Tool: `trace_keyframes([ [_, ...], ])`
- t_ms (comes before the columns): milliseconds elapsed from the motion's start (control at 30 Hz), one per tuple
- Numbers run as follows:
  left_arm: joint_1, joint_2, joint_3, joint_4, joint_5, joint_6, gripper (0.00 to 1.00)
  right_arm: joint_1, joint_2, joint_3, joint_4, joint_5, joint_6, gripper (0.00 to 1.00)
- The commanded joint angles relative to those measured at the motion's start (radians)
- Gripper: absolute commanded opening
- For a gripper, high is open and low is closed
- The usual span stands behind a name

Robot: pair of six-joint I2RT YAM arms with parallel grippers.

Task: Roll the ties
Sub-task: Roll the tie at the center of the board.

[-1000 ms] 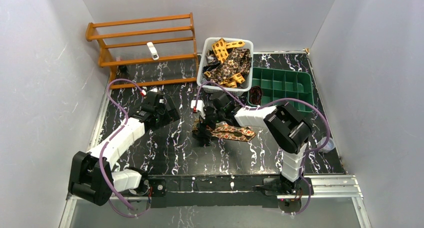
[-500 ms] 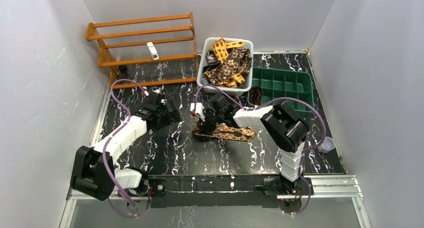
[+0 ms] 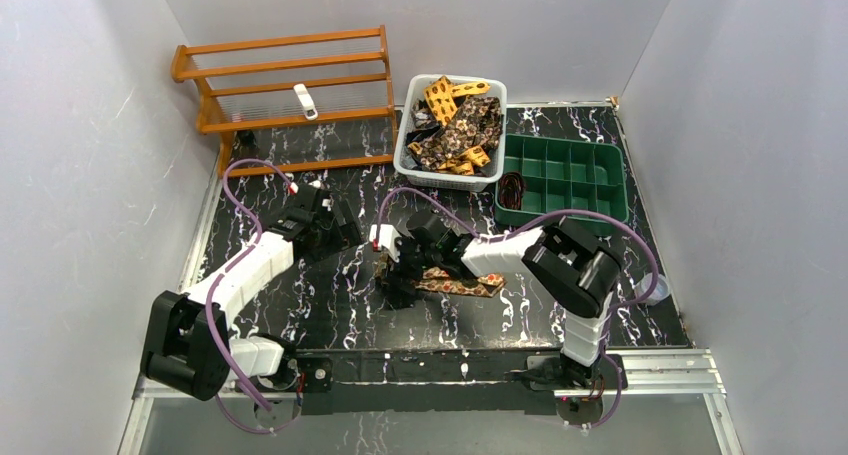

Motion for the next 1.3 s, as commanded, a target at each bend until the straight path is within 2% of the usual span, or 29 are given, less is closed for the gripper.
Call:
trace_keyframes([
  [0,0.007,-0.006,-0.020,0.000,0.046,0.023,0.93,-0.004,-0.068,0.030,-0.028,0.055,0.009,0.85],
  [67,0.008,-0.012,-0.029,0.018,0.080,0.023,0.94,-0.005,-0.120,0.033,-0.025,0.075,0.028,0.96],
  [100,0.007,-0.014,-0.033,0.029,0.090,0.022,0.95,-0.003,-0.150,0.025,-0.008,0.093,0.049,0.98],
  [267,0.009,-0.017,-0.044,0.057,0.124,0.020,0.97,-0.003,-0.340,-0.071,0.054,0.095,0.129,0.99],
  [300,0.010,-0.016,-0.043,0.060,0.126,0.024,0.97,-0.004,-0.374,-0.093,0.068,0.148,0.173,0.99],
  [367,0.013,-0.014,-0.043,0.062,0.131,0.029,0.98,-0.005,-0.435,-0.160,0.097,0.365,0.359,0.99],
  [400,0.014,-0.015,-0.044,0.065,0.135,0.032,0.98,-0.005,-0.462,-0.169,0.045,0.497,0.523,0.99],
  [433,0.014,-0.016,-0.046,0.070,0.137,0.031,0.98,-0.013,-0.479,-0.153,-0.044,0.563,0.660,0.99],
  [500,0.016,-0.017,-0.057,0.086,0.144,0.030,0.98,-0.048,-0.492,-0.112,-0.209,0.530,0.875,0.99],
  [600,0.017,-0.014,-0.087,0.134,0.182,0.021,0.98,-0.079,-0.450,-0.137,-0.168,0.301,1.079,0.98],
  [667,0.017,-0.017,-0.114,0.177,0.218,0.006,0.97,-0.086,-0.381,-0.127,-0.159,0.219,1.205,0.92],
  [800,0.018,-0.019,-0.135,0.200,0.242,0.000,0.95,-0.088,-0.304,-0.076,-0.226,0.201,1.234,0.79],
  [1000,0.018,-0.013,-0.149,0.191,0.233,0.005,0.95,-0.101,-0.268,-0.048,-0.210,0.177,1.227,0.71],
  [1100,0.017,-0.018,-0.164,0.204,0.247,0.004,0.95,-0.106,-0.248,-0.051,-0.227,0.177,1.244,0.63],
  [1267,0.017,-0.014,-0.164,0.189,0.232,0.014,0.93,-0.121,-0.260,-0.074,-0.216,0.222,1.260,0.61],
])
